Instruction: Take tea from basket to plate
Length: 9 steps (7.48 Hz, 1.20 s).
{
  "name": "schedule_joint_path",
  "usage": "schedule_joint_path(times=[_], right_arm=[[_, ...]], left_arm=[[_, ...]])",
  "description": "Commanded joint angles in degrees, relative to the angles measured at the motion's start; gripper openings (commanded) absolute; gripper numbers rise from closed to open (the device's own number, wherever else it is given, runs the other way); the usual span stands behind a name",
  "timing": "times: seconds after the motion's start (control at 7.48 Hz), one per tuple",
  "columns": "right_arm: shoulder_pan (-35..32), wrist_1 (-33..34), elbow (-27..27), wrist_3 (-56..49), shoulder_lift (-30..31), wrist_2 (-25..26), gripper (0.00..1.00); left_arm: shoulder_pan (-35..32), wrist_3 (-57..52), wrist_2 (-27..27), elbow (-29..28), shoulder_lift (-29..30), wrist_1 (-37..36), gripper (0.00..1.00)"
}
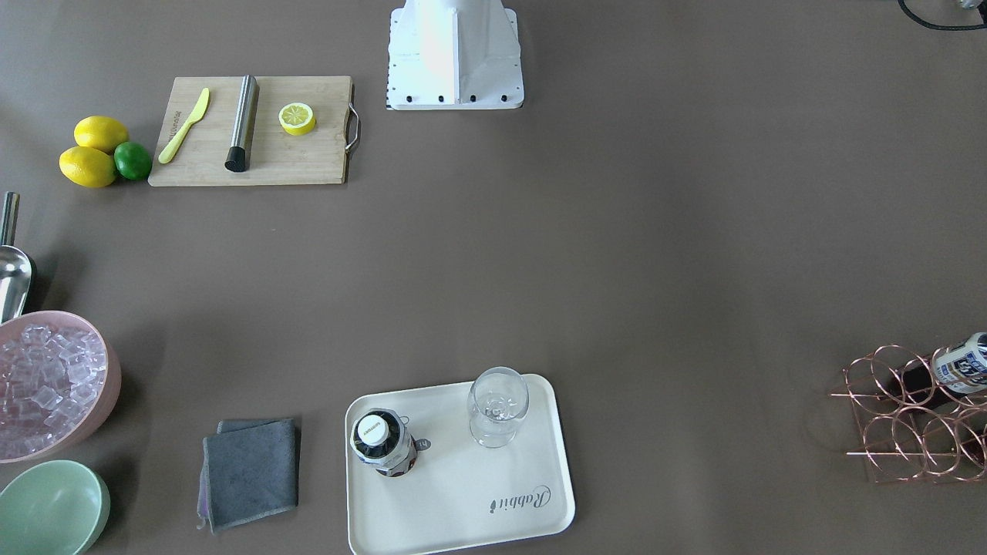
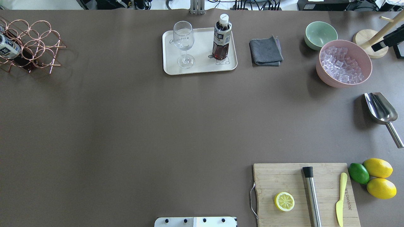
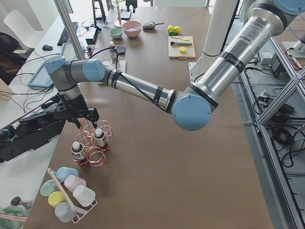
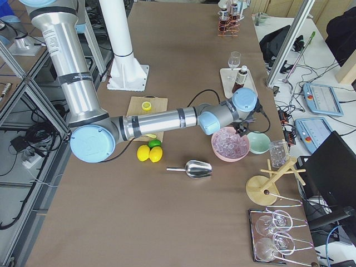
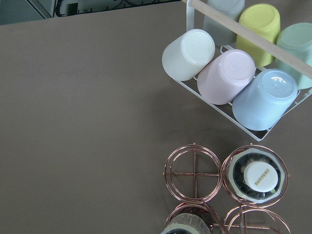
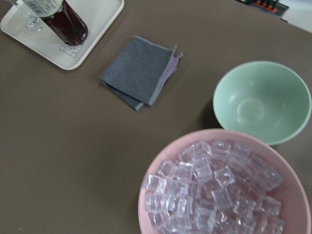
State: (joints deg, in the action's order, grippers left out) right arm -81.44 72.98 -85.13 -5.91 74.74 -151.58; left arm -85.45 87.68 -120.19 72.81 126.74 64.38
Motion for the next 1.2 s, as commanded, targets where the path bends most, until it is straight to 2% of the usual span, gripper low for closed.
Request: schedule_joint_path(times=[0.0,0.13,0.27,0.4,0.53,0.67,0.8,0.94,1.07], right_arm=[[-7.0,24.8,-0.1,-1.7,4.1,0.7,1.0],[-8.5,31.9,-0.6,-1.7,3.8,5.2,1.0],[-9.3,32.3,-1.2,-1.7,4.4,11.8,1.0],[-9.3,32.4,-1.4,-1.7,5.2,16.1,1.0],[-8.9,32.9,-0.8,-1.7,6.3,16.6,1.0],[-7.7,32.8,0.6,-1.0,6.6,16.7,1.0],[-7.6,32.4,1.5,-0.2,6.5,18.1,1.0],[-7.5,31.9,1.5,0.0,5.9,20.3,1.0],[-6.6,31.9,1.4,0.0,5.9,21.8,1.0]], left_arm=[[-1.1,-0.5,0.3,0.6,0.0,-0.3,0.98],[-2.4,-0.7,0.2,2.5,0.0,-1.4,0.98],[-2.8,-1.7,0.2,5.3,-0.2,-4.9,0.98],[-3.8,-7.5,-0.2,11.6,-2.4,-9.4,0.98],[-5.4,-14.0,-0.6,22.8,-7.8,-14.5,0.98],[-5.4,-17.0,-2.0,35.8,-16.1,-16.5,0.98],[-5.4,-19.5,-3.4,44.1,-22.6,-16.6,0.98],[-5.4,-24.6,-6.2,45.6,-24.2,-16.9,0.98],[-5.5,-35.7,-7.3,46.5,-25.4,-18.7,0.98]])
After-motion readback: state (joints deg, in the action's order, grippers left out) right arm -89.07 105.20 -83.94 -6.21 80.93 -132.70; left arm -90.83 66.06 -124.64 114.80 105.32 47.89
